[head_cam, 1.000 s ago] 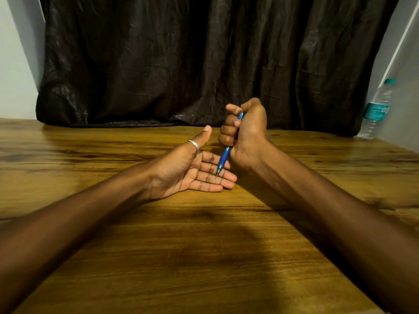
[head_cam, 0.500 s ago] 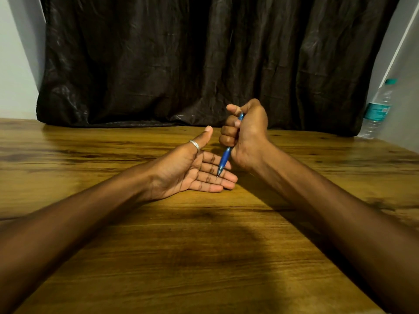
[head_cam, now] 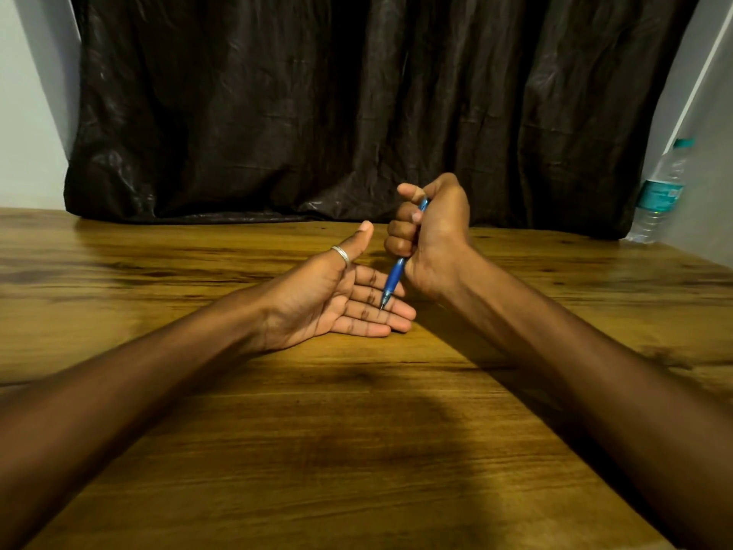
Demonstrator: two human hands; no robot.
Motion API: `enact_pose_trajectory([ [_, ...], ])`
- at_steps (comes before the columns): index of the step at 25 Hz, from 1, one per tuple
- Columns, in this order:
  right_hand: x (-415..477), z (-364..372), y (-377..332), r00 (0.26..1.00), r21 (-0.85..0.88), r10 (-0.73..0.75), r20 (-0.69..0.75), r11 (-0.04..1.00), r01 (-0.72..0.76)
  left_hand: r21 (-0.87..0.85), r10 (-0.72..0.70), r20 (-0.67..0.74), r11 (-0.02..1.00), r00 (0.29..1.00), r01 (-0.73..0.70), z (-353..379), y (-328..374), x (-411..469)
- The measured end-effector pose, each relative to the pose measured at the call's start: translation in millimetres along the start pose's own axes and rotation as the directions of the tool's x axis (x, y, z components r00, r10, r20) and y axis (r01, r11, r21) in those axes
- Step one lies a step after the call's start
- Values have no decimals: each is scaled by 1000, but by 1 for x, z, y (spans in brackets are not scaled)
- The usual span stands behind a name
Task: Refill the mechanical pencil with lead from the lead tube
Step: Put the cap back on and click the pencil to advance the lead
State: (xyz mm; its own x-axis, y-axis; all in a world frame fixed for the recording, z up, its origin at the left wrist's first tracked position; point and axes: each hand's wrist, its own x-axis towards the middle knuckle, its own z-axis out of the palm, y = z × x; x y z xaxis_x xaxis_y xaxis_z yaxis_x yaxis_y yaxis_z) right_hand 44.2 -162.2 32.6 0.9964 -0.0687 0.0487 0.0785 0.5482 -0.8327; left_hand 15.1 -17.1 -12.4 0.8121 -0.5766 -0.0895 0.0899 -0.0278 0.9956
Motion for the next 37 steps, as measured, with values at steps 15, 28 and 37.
enact_pose_trajectory([
  [15,1,-1,1,1000,5,12,22,1000,-12,6,0,-1,1000,1000,0,1,1,-1],
  [28,2,-1,-1,999,-1,35,7,999,-35,25,3,-2,1000,1000,-3,2,1,-1],
  [37,0,-3,-3,999,-3,40,-12,999,-40,41,23,-26,999,999,-21,9,0,-2],
])
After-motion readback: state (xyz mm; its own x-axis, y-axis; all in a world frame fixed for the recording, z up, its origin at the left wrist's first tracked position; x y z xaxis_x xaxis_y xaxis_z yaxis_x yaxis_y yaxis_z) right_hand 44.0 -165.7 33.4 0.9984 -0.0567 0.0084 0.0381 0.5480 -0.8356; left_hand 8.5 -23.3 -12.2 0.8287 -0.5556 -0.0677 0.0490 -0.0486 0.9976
